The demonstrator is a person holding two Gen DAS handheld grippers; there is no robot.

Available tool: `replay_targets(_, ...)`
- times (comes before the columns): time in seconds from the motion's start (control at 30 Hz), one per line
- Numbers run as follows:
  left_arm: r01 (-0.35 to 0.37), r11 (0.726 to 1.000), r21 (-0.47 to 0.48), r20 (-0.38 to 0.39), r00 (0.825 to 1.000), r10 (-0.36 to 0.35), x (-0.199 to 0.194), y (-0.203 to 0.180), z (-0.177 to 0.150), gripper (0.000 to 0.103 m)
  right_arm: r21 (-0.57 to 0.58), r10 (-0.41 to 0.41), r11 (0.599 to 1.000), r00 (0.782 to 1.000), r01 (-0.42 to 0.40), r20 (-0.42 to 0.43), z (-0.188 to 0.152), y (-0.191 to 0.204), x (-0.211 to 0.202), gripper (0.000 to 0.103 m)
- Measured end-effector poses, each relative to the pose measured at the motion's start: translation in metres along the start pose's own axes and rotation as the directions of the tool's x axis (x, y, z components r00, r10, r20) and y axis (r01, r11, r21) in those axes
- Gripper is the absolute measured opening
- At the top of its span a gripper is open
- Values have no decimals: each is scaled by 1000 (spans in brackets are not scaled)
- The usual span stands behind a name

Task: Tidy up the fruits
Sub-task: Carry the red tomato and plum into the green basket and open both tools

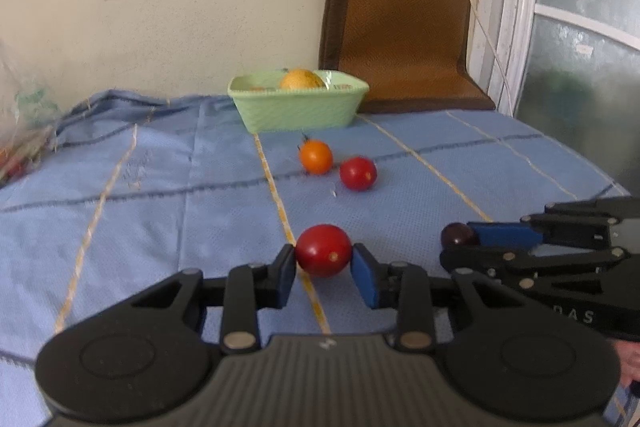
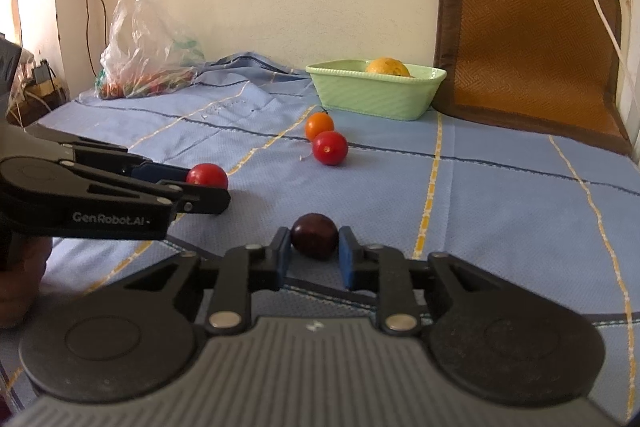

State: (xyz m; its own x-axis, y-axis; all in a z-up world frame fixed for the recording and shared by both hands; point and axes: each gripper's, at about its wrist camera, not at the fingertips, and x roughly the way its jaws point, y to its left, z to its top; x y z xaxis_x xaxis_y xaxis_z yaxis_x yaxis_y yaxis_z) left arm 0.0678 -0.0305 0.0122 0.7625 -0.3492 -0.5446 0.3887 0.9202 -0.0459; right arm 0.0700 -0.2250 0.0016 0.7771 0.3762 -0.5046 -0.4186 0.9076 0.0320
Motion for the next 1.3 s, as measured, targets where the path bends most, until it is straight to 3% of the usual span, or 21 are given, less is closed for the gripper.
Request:
replay_targets(0.17,-8,1000,4,39,999,8,9,14,41,31,29,13,999,999,-15,46,18,-15,5,28)
replay_targets(0.33,-33,998,57,103,994,27,44,27,101,31,18,0,1000,993,-2,117,65,-39,30,28)
replay_targets(0.57,-78,994,82,42,996,75,135,42,155,31,69,-11,998,990,1,141,119,-71,105,28)
replay_targets(0.77,-73,994,82,-22,997,75,182,52,157,33,52,5,999,995,-10,100,128,-85,152,29)
replay_targets(0.9,-68,995,67,-21,997,70,188,54,155,42,47,8,999,993,-14,114,122,-86,161,33)
replay_targets(1.0,-71,997,41,-8,997,71,179,60,156,45,53,12,998,992,-19,127,123,-88,156,40)
replay_targets(1.13,-57,998,-16,12,998,57,151,65,155,45,83,1,996,987,-14,158,128,-90,145,40)
replay_targets(1.3,-13,996,-86,0,1000,13,112,68,130,45,134,5,991,987,-27,161,112,-89,109,40)
